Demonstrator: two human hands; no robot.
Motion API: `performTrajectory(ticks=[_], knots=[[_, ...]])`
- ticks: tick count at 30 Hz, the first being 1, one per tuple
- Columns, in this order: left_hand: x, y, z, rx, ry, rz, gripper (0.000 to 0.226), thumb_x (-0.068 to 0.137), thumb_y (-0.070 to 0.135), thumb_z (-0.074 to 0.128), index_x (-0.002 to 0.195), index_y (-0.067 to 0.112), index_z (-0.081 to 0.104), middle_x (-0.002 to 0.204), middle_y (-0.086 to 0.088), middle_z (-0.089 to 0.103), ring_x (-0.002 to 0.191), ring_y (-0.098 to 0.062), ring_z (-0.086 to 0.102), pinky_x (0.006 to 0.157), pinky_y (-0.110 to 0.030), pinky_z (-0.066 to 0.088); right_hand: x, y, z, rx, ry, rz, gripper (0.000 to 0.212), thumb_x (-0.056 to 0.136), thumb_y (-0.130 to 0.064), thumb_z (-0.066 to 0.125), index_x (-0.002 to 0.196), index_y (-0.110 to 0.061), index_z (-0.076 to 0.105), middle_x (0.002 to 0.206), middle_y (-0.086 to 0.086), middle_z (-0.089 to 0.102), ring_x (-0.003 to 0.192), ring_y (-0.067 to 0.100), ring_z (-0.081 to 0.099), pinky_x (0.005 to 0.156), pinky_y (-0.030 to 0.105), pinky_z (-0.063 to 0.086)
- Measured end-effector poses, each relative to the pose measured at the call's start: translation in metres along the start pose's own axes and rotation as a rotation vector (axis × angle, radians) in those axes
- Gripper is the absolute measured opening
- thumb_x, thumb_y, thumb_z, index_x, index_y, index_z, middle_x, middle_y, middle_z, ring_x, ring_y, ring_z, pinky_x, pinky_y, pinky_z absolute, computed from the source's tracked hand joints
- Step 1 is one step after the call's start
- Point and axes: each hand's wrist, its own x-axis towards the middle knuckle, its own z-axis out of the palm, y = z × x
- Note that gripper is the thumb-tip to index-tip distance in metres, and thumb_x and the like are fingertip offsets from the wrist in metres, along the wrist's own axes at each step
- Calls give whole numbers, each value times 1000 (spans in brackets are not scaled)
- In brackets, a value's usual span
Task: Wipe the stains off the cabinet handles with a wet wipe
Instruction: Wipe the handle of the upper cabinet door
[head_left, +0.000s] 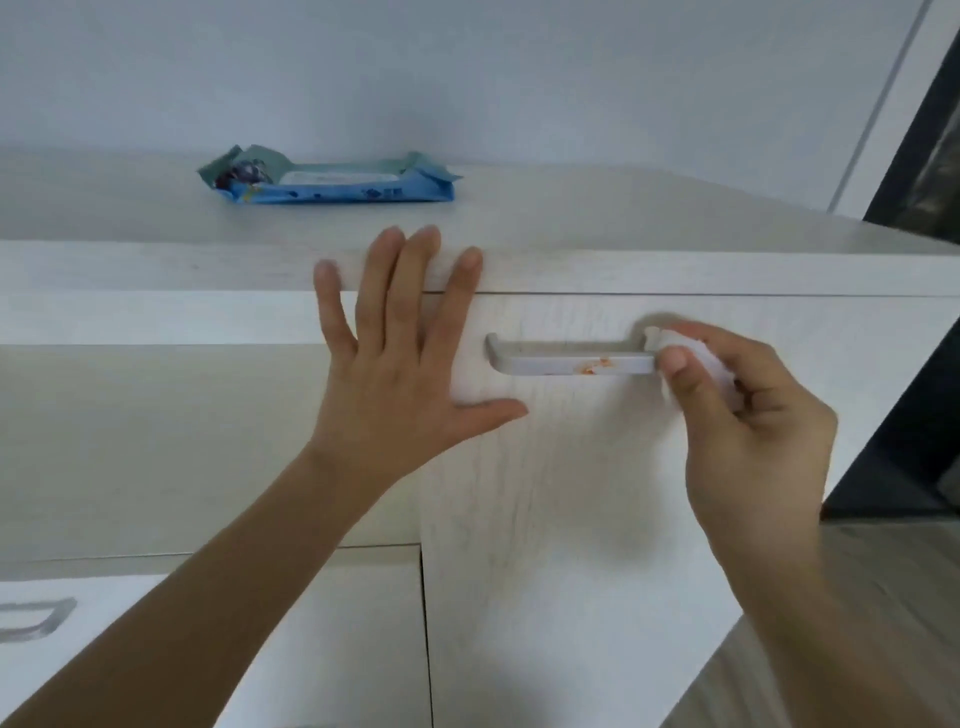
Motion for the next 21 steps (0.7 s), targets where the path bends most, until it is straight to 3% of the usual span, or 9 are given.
performTrajectory(ticks=[5,8,13,17,21], knots=[[0,0,3,62,59,-3,110,74,86,40,146,5,25,147,-29,30,137,-42,23,109,-63,10,-2,14,7,169,45,-123,13,89,-18,63,91,-30,68,86,-15,68,77,-6,60,71,4,42],[-4,6,3,16,86,-24,106,78,80,42,146,1,27,149,-30,26,140,-42,20,112,-60,6,-2,20,11,225,81,-140,12,88,-16,64,90,-28,68,76,-21,68,73,-6,59,70,5,43],[-13,25,11,-79,160,-110,95,83,65,51,144,-4,27,150,-21,12,142,-37,19,115,-55,8,-6,32,15,288,240,-145,12,87,-20,65,96,-26,69,91,-12,71,88,1,64,77,11,47],[-13,25,16,-94,205,-129,95,83,66,49,144,-4,28,149,-19,13,141,-35,18,114,-56,11,-8,36,22,311,241,-160,16,86,-18,66,99,-26,70,98,-9,71,95,1,65,79,9,46],[-14,26,18,-91,214,-132,94,84,67,48,144,-4,28,149,-19,13,141,-35,18,114,-57,11,-13,37,25,151,275,-301,20,85,-16,66,99,-31,67,100,-12,67,92,-1,61,77,6,43]])
